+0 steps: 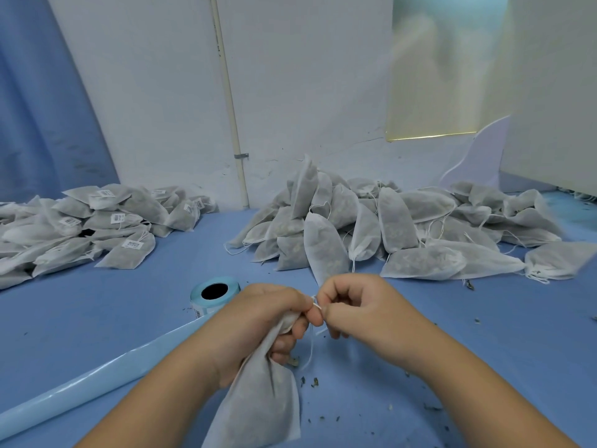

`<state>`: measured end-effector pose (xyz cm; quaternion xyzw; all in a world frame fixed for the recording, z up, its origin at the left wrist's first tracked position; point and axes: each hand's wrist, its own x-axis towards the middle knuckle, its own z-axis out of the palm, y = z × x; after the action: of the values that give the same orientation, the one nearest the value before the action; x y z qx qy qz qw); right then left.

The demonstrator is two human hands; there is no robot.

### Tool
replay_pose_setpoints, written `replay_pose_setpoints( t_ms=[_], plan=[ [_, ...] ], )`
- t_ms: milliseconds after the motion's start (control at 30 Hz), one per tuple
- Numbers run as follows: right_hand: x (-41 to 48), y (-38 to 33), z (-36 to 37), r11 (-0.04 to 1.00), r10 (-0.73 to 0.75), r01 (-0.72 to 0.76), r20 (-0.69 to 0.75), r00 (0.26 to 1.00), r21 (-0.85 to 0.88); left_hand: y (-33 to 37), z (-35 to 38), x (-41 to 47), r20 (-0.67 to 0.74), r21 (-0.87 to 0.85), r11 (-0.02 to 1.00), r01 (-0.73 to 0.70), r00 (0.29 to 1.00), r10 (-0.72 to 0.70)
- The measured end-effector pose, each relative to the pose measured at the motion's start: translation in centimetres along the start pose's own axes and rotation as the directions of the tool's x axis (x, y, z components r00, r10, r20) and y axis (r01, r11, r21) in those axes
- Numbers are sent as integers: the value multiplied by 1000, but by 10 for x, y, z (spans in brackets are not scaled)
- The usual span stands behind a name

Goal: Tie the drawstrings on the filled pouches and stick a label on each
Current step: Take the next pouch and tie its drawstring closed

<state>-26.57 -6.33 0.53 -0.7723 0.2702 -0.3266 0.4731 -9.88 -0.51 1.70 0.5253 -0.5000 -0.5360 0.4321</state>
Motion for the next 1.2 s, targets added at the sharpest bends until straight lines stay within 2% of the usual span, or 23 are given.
replay_pose_setpoints(
  t_ms=[167,333,533,667,833,900,967,1067,1200],
  plan=[
    [1,4,-4,1000,10,-10,12,1000,-12,1,4,-3,-84,41,999,-14,996,17],
    [2,7,-6,999,32,-32,17,999,-20,0,4,-2,-174,155,987,-51,982,78],
    [3,7,-6,999,43,-43,-38,998,8,-1,-4,-7,-140,241,964,-110,979,147],
    [4,4,-2,987,27,-21,-38,999,161,-5,0,-8,-164,220,964,-152,968,190],
    [2,4,-1,992,25,-19,-41,999,121,-5,-2,-8,-186,246,959,-140,964,188],
    [1,4,1,999,-15,17,-54,998,34,-4,-3,-9,-170,279,951,-132,968,185],
    [0,6,4,975,-137,120,-79,987,-188,-3,-4,-9,-139,307,944,-117,976,167],
    [-1,7,9,840,-346,282,-58,936,-463,-1,-9,-9,-119,339,937,-82,985,129],
    [-1,7,12,761,-422,336,-29,906,-555,0,-14,-10,-64,399,916,-52,994,84]
  ],
)
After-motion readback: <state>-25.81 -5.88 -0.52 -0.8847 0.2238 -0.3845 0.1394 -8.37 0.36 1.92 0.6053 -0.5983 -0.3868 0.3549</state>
